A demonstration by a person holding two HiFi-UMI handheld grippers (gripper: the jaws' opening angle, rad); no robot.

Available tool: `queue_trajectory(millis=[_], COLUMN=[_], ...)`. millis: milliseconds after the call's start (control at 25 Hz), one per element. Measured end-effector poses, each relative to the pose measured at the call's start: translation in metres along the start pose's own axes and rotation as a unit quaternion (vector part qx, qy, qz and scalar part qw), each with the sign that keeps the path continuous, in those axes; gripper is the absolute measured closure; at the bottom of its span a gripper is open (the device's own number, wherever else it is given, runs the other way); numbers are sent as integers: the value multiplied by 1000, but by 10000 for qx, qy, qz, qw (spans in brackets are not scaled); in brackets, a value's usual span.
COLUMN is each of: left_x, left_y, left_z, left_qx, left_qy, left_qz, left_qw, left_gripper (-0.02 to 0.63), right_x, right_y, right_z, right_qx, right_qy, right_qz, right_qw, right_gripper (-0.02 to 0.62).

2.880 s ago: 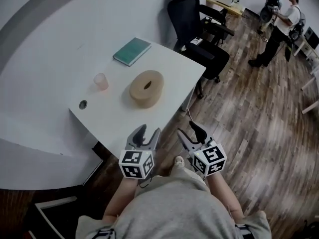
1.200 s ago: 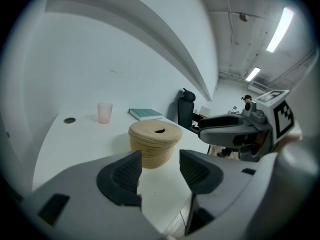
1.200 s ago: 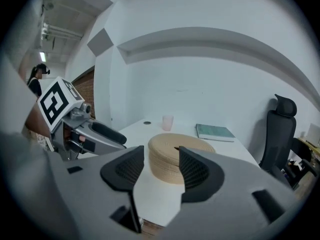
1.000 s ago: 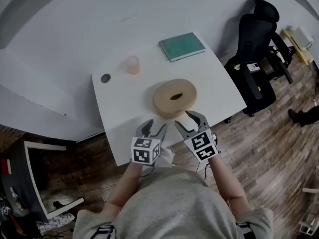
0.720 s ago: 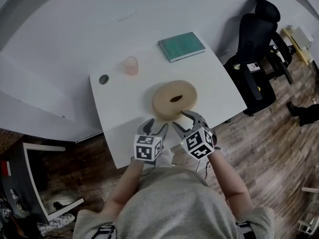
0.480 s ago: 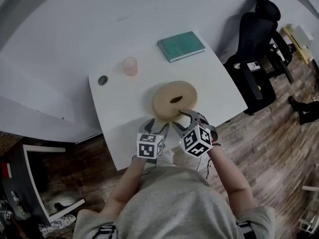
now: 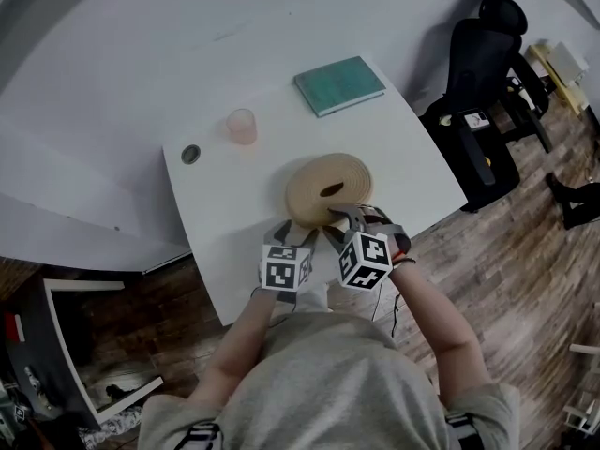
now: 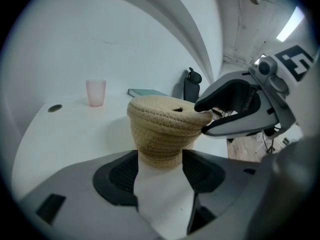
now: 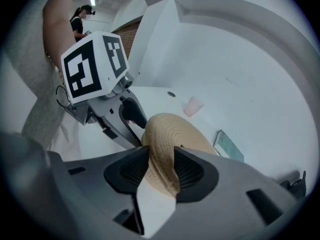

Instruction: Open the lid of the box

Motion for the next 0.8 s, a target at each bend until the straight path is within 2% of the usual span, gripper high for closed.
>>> queue_trajectory(millis=[200,800], left_x=[0,0], left_y=[-5,-6], left_z=[0,0], left_qx=[88,37], left_qy=[44,-20], left_qz=[17,50], left_qw=[10000,10000], left_gripper=[357,357], right_x=[0,-1], right_y=[-2,0], right_z=[2,3], right_qx=[-149,-194], right_qy=[167,511], right_qz=[40,109], right_qw=[9997,9984], right_gripper=[451,477])
Point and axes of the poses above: the fingertips, and each gripper's own axes: y backward along the fingers, z to its left, x out of its underside, the point moved 2 cm from there along y, backward along the fingers, and after that the axes turned 1 degree about y, right-handed, at the moved point
